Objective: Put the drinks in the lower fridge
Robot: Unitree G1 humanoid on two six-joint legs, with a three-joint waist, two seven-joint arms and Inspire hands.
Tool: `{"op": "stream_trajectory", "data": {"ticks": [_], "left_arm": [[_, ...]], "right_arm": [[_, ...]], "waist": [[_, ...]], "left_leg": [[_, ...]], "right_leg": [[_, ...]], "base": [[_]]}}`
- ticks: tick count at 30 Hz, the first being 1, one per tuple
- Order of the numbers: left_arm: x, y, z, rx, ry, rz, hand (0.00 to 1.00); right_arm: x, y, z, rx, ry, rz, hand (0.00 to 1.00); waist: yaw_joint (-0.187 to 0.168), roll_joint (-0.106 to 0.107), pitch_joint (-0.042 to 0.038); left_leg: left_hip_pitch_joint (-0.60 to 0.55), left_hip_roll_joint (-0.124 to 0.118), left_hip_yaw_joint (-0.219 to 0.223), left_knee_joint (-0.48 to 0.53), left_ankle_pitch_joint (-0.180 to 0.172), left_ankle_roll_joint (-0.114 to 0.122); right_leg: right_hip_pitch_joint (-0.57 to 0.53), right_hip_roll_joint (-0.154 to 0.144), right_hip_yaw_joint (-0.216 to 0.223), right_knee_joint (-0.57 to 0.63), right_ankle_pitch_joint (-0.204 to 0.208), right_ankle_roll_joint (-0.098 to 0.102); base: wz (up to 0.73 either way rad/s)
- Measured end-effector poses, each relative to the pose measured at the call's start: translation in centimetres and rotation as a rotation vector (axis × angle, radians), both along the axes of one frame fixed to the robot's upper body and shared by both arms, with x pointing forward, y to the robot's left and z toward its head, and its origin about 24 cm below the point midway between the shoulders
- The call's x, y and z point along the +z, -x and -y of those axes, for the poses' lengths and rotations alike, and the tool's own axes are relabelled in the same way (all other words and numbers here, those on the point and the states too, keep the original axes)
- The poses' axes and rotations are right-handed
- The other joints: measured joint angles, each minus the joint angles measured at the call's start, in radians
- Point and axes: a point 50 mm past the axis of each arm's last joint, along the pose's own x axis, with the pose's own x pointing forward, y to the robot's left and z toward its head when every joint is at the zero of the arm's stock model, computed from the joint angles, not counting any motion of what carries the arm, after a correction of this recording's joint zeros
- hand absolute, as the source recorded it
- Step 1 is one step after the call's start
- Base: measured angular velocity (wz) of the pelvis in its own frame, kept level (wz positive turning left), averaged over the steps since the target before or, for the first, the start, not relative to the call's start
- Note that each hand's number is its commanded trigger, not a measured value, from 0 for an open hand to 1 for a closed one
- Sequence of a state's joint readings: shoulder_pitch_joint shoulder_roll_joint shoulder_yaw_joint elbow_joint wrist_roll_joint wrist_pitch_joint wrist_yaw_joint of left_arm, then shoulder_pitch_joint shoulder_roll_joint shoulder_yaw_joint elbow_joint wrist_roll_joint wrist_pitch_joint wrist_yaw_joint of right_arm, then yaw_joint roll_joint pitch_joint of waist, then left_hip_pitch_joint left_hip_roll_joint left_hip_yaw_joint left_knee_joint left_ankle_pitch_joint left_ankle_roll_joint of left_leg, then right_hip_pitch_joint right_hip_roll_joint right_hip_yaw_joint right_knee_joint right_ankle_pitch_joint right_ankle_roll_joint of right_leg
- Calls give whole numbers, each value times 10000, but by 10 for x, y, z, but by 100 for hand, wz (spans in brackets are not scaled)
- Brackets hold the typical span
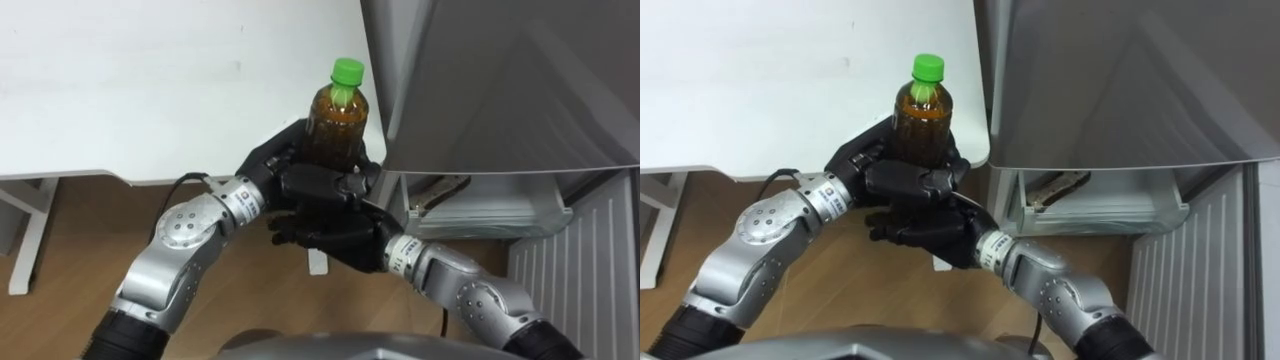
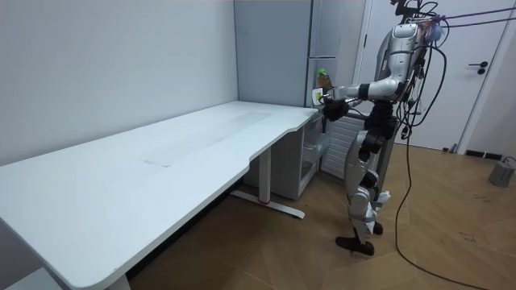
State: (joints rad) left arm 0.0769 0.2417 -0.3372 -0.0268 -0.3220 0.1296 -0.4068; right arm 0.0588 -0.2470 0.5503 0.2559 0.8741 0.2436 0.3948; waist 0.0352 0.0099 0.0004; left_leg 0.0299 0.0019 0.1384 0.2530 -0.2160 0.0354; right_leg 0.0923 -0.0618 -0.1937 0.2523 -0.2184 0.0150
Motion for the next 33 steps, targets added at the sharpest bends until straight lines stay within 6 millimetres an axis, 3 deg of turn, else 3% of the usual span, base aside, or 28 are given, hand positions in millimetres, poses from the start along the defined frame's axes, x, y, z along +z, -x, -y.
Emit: {"op": "stream_trajectory", "data": {"ticks": [16,18,19,33], "left_arm": [[-2,1,0,-10,-81,-147,100],[-2,1,0,-10,-80,-146,50],[-2,1,0,-10,-80,-146,0],[1,-1,6,40,217,-77,0]], "right_arm": [[-1,2,-2,-46,41,-201,100],[-1,2,-2,-53,32,-208,100],[-1,2,-2,-53,32,-209,100],[-5,14,-1,-702,-986,-1169,100]], "waist": [[-6,-34,22],[-5,-47,28],[-5,-51,30],[-5,-124,47]], "left_leg": [[-27,0,-11,-28,2,-4],[-27,-1,-14,-29,2,-4],[-28,-1,-15,-37,2,-4],[1,-14,-13,-93,14,-22]], "right_leg": [[-10,8,-13,-76,0,-1],[-11,11,-17,-100,1,-2],[-12,13,-19,-108,1,-2],[-14,17,-26,-176,3,-1]], "base": [[0],[0],[0],[0]]}}
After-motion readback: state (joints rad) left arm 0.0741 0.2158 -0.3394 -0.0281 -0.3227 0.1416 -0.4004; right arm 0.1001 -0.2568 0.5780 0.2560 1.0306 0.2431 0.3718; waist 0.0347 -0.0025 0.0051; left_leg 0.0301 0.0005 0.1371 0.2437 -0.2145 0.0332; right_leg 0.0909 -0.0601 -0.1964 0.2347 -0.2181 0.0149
